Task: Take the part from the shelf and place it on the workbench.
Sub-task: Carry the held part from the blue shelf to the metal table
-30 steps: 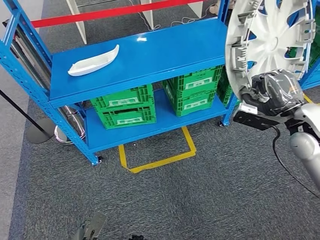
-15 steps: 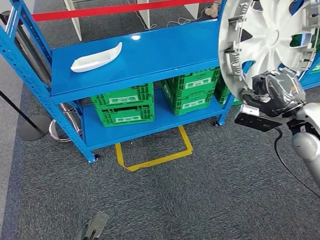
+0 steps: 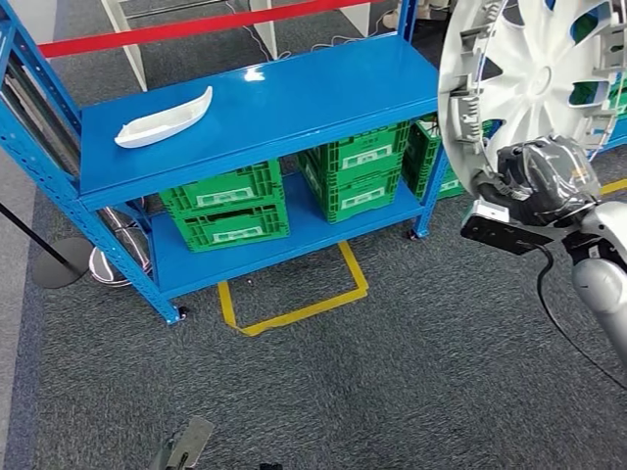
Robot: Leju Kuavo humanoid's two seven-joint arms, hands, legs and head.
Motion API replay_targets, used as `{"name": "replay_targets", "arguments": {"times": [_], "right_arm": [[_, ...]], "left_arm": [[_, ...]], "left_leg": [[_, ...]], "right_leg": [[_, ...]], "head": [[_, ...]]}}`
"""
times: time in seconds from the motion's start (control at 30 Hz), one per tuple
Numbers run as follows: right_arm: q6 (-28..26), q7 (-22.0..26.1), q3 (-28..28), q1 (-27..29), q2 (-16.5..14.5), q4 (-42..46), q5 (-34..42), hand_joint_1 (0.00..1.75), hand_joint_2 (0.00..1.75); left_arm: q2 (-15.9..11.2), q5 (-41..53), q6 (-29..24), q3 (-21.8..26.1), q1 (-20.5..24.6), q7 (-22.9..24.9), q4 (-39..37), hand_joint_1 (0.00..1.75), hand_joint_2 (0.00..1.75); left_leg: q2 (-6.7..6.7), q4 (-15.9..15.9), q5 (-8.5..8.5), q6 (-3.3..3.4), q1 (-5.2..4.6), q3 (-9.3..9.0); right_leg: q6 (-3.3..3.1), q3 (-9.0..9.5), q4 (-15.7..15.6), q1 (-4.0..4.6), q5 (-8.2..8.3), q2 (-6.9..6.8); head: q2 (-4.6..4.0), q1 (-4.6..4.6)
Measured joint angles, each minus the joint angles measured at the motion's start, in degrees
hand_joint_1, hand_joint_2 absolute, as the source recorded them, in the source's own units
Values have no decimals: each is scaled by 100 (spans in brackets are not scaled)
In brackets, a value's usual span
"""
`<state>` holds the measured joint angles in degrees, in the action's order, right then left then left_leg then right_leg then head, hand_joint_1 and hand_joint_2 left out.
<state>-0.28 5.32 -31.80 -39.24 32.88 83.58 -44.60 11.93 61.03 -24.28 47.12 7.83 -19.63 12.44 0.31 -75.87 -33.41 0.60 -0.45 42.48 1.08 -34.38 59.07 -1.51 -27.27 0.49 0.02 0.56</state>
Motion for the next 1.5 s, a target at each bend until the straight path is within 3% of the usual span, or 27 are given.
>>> {"name": "replay_targets", "arguments": {"times": [0.03, 0.07, 0.1, 0.17, 0.23, 0.3, 0.37, 0.47, 0.5, 0.53, 0.57, 0.63, 0.7, 0.8, 0.87, 0.97, 1.0, 1.03, 1.07, 1.17, 1.23, 1.33, 1.4, 1.5], "right_arm": [[0, -1, 5, 28, 3, 2, 1, 175, 175], [-1, -1, 14, 49, 8, 5, 1, 175, 175], [-1, -1, 26, 60, 11, 10, 1, 175, 175], [-1, -1, 55, 62, 17, 22, 2, 175, 175], [-1, -3, 82, 72, 25, 30, 2, 175, 175], [-1, -1, 107, 100, 42, 37, 1, 175, 175], [-1, 2, 128, 111, 65, 44, 2, 175, 175], [0, 3, 134, 134, 77, 46, 2, 175, 175], [0, 3, 133, 152, 77, 46, 1, 175, 175], [-1, 3, 134, 166, 79, 46, 1, 175, 175], [-1, 3, 136, 175, 83, 47, 1, 175, 175], [-1, 3, 147, 174, 92, 51, 1, 175, 175], [-1, 4, 165, 173, 100, 61, 1, 175, 175], [-1, -3, 185, 214, 103, 65, 0, 175, 175], [-1, -10, 200, 227, 104, 69, -1, 175, 175], [-1, -11, 212, 245, 104, 77, -1, 175, 175], [-1, -11, 212, 258, 104, 77, -1, 175, 175], [-1, -12, 212, 269, 104, 77, -1, 175, 175], [-1, -12, 213, 276, 104, 77, -1, 175, 175], [-1, -12, 223, 269, 104, 78, -1, 175, 175], [-1, -12, 228, 253, 104, 81, -1, 175, 175], [-1, -10, 236, 262, 115, 85, -1, 175, 175], [-1, -7, 240, 255, 130, 86, -1, 175, 175], [-1, -5, 238, 265, 135, 86, -1, 175, 175]], "left_arm": [[-1, -1, 1, 0, -7, 0, 0, 0, 175], [-2, -1, 1, 0, -12, 0, 0, 0, 175], [-4, -1, 2, 0, -13, 0, 0, 0, 175], [-13, -1, 1, 0, -13, 0, 0, 0, 175], [-17, -1, 0, 0, -16, 0, 0, 0, 175], [-18, -2, -1, 0, -16, 0, 0, 0, 175], [-21, -7, -1, 0, -11, 0, 0, 0, 175], [-18, -10, 1, 0, -17, 0, 0, 0, 175], [-16, -10, 2, 0, -21, 0, 0, 0, 175], [-15, -10, 2, 0, -22, 0, 0, 0, 175], [-14, -9, 2, -1, -21, 1, 0, 0, 175], [-11, -10, 2, -3, -15, 3, 0, 0, 175], [-9, -10, 2, -4, -16, 5, 0, 0, 175], [-15, -9, 2, -4, -23, 7, 0, 0, 175], [-22, -9, 2, -5, -20, 7, 0, 0, 175], [-24, -9, 2, -14, -26, 7, 0, 0, 175], [-24, -9, 2, -18, -32, 7, 0, 0, 175], [-24, -9, 2, -22, -37, 7, 0, 0, 175], [-24, -9, 2, -26, -40, 7, 0, 0, 175], [-33, -9, 2, -36, -38, 7, 0, 0, 175], [-37, -8, 2, -40, -35, 7, 0, 0, 175], [-36, -8, 1, -46, -30, 7, 0, 0, 175], [-36, -8, 1, -46, -23, 7, 0, 0, 175], [-28, -7, 2, -48, -28, 7, 0, 0, 175]], "left_leg": [[-3, 39, 66, 11, 5, -53], [-18, 299, 227, 35, 6, -203], [-64, 697, 427, 74, 3, -407], [-177, 1357, 651, 152, -5, -738], [-216, 1564, 638, 192, -18, -821], [-163, 1662, 662, 215, -11, -828], [-103, 1755, 722, 250, 12, -841], [-26, 1769, 750, 277, 2, -812], [2, 1762, 750, 278, -5, -804], [30, 1754, 749, 276, -8, -800], [55, 1742, 744, 272, -10, -799], [99, 1707, 724, 245, -21, -792], [131, 1657, 712, 202, -50, -760], [181, 1622, 704, 141, -62, -733], [128, 1420, 529, 73, -45, -658], [42, 417, 2, -13, 3, -253], [39, 139, -84, -21, 14, -141], [37, 42, -65, -19, 19, -109], [30, 174, 65, -5, 21, -180], [-134, 1220, 600, 95, 18, -674], [-231, 1578, 667, 141, 6, -815], [-161, 1707, 692, 181, 13, -823], [-103, 1784, 745, 223, 33, -841], [-22, 1787, 759, 246, 22, -818]], "right_leg": [[2, -7, 1, 4, 8, 26], [8, -9, 1, 7, 15, 55], [15, -10, 1, 10, 22, 80], [51, -34, -1, 17, 44, 124], [118, -84, -14, 5, 83, 165], [187, -130, -29, -5, 98, 181], [223, -267, 205, 3, -81, 106], [258, -728, 1235, 4, -574, 12], [271, -819, 1456, 4, -623, 5], [280, -803, 1457, 4, -561, -4], [283, -676, 1232, 3, -405, -29], [286, -260, 463, 17, -89, -157], [240, -19, 17, 45, 0, -248], [135, -14, -27, 50, 19, -189], [65, -22, -40, 22, 49, -141], [10, -46, -43, 8, 72, -58], [6, -54, -42, 9, 77, -24], [4, -58, -42, 10, 81, 11], [6, -58, -41, 11, 85, 48], [31, -64, -40, 15, 101, 145], [93, -119, -41, 5, 138, 197], [201, -200, -46, -14, 156, 205], [245, -361, 267, -12, -59, 94], [300, -825, 1322, -12, -526, 7]], "head": [[0, -1], [0, -1], [0, -1], [0, 1], [0, -1], [0, 0], [0, 19], [0, 32], [0, 31], [0, 32], [0, 31], [0, 33], [0, 34], [0, 37], [0, 21], [0, -3], [0, -3], [0, -3], [0, -3], [0, 3], [0, -2], [0, -6], [0, 11], [0, 24]]}}
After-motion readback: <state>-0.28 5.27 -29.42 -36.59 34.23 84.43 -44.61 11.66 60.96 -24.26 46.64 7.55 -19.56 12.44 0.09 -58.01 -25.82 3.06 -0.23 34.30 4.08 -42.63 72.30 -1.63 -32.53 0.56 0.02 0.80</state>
